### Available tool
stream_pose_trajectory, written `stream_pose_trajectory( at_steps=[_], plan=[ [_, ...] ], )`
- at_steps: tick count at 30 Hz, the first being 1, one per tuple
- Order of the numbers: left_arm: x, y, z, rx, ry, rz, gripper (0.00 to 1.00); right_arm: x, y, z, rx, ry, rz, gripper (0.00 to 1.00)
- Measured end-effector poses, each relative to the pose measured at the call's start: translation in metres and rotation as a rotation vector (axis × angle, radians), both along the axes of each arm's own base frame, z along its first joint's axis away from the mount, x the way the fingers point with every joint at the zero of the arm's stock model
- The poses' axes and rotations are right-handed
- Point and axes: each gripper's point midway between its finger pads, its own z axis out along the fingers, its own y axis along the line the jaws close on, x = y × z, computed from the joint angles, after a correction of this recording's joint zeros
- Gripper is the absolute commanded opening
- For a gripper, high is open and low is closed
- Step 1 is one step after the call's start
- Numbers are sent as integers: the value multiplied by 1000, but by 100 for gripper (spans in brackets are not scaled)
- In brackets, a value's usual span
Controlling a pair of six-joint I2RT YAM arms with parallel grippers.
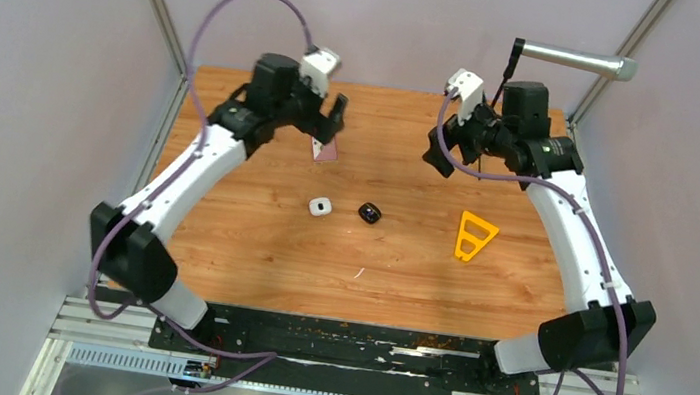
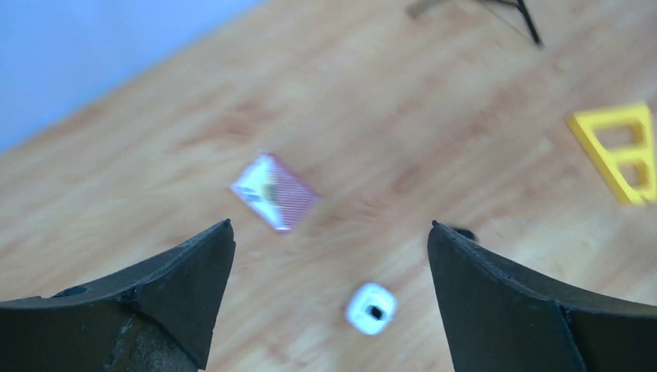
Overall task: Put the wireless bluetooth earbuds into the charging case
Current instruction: Reset both arms
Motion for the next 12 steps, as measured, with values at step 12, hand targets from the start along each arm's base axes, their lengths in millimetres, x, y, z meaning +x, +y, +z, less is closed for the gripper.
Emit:
stream_pose_trajectory(
  at_steps=[12],
  plan=[
    [-9,126,98,-8,-303,369,100,17,-77,82,50,-229,-560,100]
  ],
)
